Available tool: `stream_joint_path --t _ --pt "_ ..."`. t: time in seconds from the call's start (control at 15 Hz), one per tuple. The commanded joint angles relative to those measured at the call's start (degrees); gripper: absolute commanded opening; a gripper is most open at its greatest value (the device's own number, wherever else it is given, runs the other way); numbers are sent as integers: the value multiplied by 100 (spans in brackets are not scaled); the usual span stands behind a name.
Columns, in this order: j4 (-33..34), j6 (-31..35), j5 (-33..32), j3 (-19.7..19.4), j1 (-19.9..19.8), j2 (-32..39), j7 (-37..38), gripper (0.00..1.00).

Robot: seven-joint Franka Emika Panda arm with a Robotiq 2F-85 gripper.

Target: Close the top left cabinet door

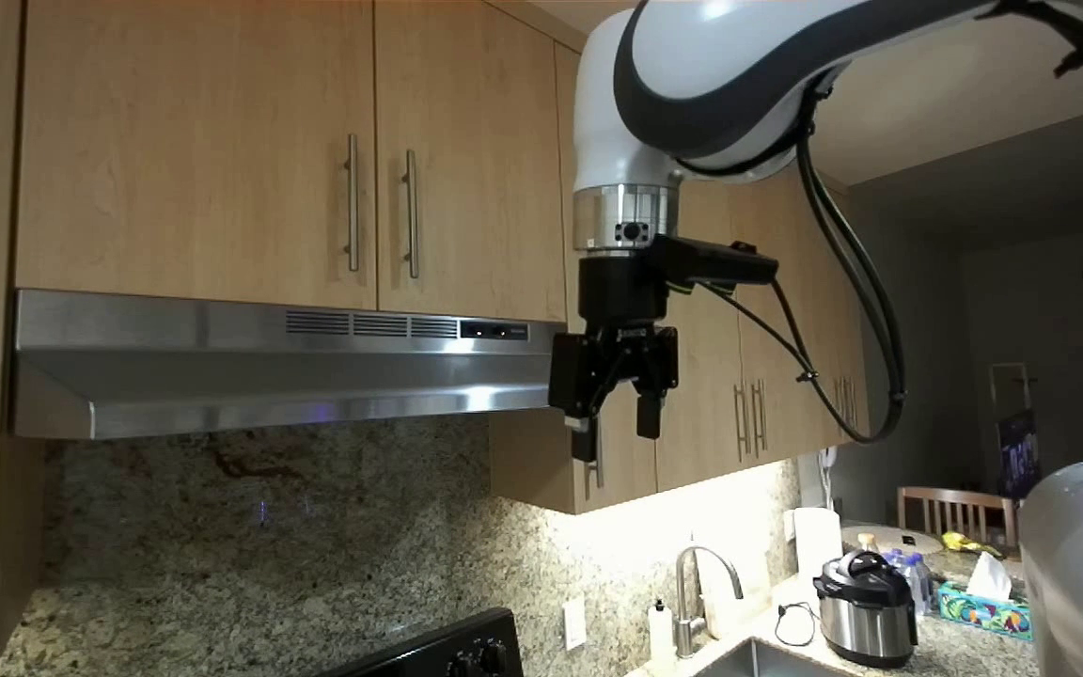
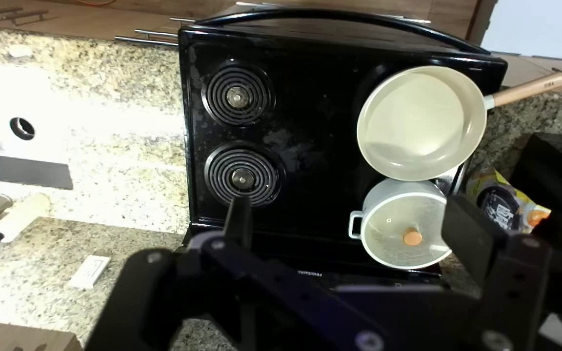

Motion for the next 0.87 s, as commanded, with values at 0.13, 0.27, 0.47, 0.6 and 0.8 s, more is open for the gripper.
stream_joint_path --t 0.13,0.27,0.47,0.6,0.8 --pt "-263 565 349 49 -341 24 116 100" --pt "-203 434 255 52 -354 -8 -61 100" --pt "-204 449 253 56 -375 4 -57 100" --pt "-204 449 253 61 -374 1 -56 100" --pt "-204 449 252 62 -374 0 -56 100"
